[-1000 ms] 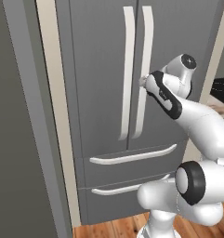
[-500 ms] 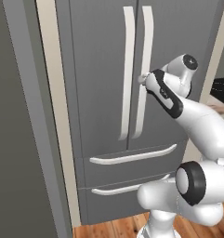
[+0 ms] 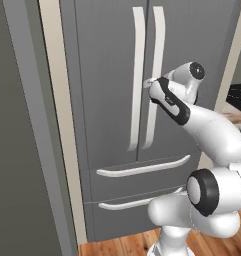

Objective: Retrieve the sausage and cheese from the fridge and place them on the cutting board on the counter.

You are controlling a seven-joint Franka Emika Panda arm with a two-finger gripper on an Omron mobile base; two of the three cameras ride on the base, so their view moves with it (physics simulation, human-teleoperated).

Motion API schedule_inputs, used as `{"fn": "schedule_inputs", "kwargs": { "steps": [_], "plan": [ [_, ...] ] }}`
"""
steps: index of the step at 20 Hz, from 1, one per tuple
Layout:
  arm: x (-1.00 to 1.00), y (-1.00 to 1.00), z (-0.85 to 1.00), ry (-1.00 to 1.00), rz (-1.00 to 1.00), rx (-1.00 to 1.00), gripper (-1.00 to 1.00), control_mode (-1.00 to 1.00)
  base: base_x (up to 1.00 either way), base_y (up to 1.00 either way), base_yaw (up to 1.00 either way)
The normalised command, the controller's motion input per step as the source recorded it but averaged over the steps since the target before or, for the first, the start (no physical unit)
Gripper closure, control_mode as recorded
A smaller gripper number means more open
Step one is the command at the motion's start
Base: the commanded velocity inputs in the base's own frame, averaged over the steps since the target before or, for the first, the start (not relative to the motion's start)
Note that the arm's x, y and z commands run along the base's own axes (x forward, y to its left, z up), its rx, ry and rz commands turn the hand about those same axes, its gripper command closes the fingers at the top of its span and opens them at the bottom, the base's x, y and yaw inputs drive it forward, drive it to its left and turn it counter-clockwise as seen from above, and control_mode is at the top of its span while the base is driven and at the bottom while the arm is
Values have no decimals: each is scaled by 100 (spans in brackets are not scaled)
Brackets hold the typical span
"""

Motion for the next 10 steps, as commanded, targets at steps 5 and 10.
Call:
{"fn": "schedule_inputs", "kwargs": {
  "steps": [5,10],
  "plan": [
    [56,3,0,0,0,0,-100,-100,0,0,0],
    [50,0,0,0,0,0,-100,-100,0,0,0]
  ]
}}
